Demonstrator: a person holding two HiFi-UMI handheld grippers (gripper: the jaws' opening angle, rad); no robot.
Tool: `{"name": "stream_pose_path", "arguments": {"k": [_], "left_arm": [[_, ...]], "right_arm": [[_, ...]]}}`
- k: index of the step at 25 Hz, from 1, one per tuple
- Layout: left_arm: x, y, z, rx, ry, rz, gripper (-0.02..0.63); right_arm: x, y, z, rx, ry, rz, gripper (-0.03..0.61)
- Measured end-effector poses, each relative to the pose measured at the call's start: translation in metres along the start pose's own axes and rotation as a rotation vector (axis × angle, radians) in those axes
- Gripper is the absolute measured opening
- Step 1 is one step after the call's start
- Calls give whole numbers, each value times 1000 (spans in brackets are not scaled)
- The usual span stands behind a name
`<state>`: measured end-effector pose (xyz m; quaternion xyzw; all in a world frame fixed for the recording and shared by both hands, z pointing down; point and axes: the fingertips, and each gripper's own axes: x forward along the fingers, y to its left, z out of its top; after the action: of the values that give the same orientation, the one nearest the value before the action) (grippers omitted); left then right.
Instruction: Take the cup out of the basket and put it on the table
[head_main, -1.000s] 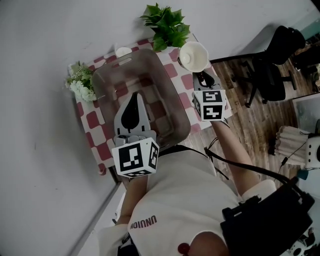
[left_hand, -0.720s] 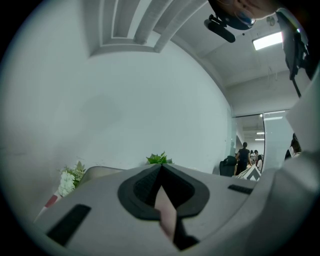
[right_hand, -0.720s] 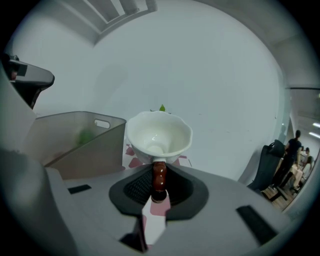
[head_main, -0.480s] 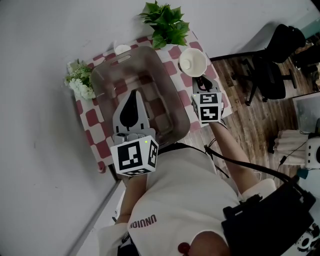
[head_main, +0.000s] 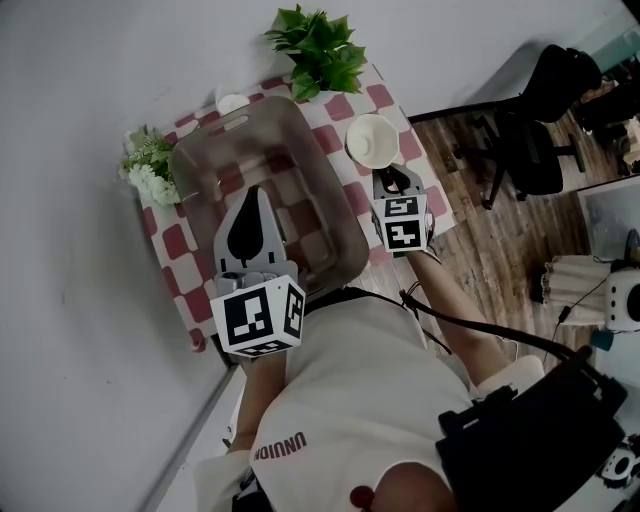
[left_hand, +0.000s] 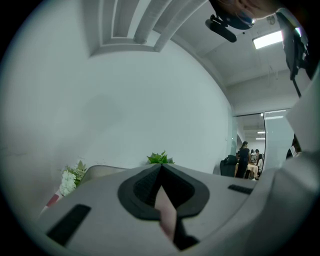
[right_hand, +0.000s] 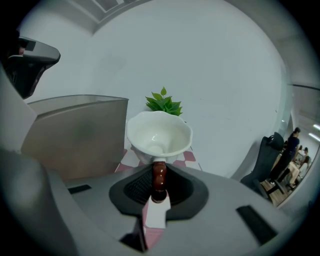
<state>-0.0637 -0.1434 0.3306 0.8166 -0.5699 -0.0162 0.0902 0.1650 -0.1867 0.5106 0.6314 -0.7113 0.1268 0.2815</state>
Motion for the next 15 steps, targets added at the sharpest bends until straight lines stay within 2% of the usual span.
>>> {"name": "stream_pose_path", "arguments": {"k": [15], "left_arm": [[2,-3,-2,-3,2,1,12]], "right_arm": [[7,6,-31,-12,51,12,63]]}}
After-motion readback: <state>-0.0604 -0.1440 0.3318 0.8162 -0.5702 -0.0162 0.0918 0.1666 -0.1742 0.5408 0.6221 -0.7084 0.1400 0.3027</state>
